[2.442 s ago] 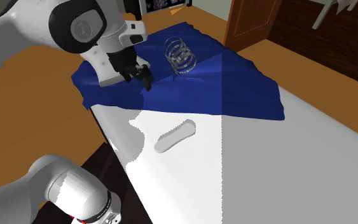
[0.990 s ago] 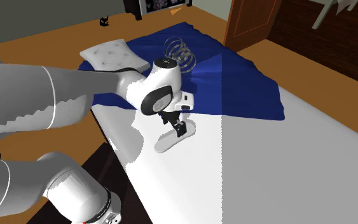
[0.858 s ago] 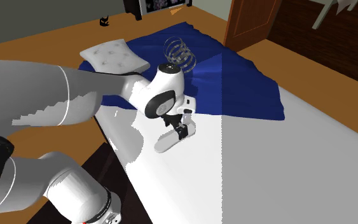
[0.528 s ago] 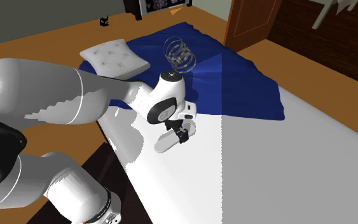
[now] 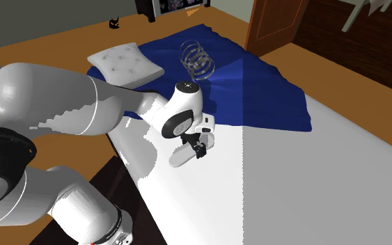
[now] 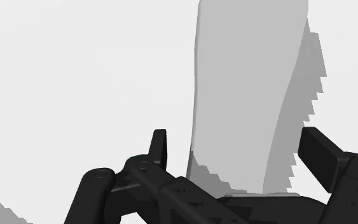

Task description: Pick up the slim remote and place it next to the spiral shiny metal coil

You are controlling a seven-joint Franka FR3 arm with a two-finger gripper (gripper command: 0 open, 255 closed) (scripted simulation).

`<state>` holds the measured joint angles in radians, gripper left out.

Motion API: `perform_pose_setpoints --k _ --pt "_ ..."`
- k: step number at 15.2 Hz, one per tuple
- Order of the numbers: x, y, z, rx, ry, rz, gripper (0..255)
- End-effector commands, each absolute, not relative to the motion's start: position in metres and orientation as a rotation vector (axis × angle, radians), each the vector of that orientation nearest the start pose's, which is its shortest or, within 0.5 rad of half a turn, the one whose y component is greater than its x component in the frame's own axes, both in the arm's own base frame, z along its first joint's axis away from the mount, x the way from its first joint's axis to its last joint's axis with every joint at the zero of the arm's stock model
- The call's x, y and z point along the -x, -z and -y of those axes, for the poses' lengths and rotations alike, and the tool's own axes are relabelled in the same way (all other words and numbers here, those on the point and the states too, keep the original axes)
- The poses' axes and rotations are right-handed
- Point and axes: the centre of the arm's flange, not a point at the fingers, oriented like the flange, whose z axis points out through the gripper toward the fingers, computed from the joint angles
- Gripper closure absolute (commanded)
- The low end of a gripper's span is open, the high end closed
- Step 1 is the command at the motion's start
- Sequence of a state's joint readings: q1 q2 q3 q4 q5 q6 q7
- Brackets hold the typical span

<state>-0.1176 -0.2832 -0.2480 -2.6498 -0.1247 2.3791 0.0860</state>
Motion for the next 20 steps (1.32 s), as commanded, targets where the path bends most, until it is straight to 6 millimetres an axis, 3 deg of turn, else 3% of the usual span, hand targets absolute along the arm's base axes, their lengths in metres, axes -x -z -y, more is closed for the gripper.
perform_pose_setpoints --k 1,2,11,20 --pt "-0.382 -0.334 0.143 3.111 0.008 -0.554 0" --pt "-0.382 -0.334 0.143 3.111 0.008 -0.554 255" --pt "-0.382 -0.334 0.143 3.111 0.008 -0.554 255" --pt "-0.382 -0.381 0.143 3.111 0.008 -0.554 255"
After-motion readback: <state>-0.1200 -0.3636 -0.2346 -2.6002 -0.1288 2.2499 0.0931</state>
